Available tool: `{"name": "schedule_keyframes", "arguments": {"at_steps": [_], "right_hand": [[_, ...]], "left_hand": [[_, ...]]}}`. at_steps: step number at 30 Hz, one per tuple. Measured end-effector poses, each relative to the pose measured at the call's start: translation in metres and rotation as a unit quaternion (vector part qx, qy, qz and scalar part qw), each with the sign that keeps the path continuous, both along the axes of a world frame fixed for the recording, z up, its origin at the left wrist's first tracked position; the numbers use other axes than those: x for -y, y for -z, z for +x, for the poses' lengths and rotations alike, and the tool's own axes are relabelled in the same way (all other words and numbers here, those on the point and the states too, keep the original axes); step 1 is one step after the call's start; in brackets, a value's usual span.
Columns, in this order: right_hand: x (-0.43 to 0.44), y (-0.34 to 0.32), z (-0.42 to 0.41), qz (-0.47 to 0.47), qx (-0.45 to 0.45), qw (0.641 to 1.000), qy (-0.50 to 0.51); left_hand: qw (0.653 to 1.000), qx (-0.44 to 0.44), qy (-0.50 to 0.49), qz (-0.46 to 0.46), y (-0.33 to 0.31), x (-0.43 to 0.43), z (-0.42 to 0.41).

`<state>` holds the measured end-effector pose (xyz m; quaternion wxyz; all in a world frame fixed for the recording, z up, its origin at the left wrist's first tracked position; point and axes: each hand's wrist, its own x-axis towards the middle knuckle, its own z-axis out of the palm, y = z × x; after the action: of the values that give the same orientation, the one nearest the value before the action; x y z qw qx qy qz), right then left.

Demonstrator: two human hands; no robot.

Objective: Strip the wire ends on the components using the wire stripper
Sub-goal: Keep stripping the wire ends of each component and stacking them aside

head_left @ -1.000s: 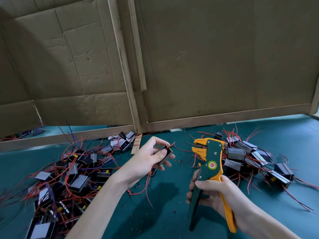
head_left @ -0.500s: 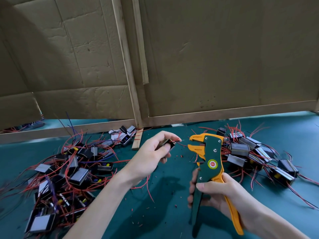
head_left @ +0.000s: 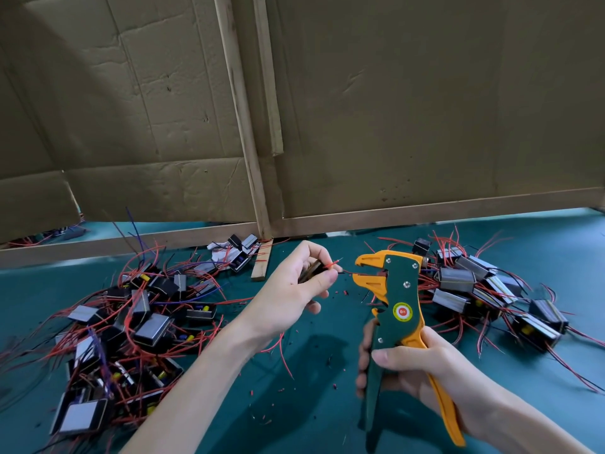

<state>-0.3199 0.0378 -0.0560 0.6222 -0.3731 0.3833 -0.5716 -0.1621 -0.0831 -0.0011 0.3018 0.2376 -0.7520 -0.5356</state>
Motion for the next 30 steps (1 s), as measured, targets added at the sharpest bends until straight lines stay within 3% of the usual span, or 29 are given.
{"name": "schedule_keyframes", "arguments": {"at_steps": [21,27,30], "right_hand": [[-0.011,-0.003,0.001,-0.004,-0.065,0.997,-0.033],[-0.018,-0.010,0.008,0.029,-0.088,0.996,0.006],[-0.017,-0.008,0.014,0.022,-0.131,0.988,0.081]], "left_hand": [[0.991,0.016,0.097,0.089,-0.008,-0.002,0.005],[0.990,0.026,0.110,0.083,-0.009,0.001,0.008],[0.984,0.012,0.128,0.122,-0.007,0.001,0.007]]}}
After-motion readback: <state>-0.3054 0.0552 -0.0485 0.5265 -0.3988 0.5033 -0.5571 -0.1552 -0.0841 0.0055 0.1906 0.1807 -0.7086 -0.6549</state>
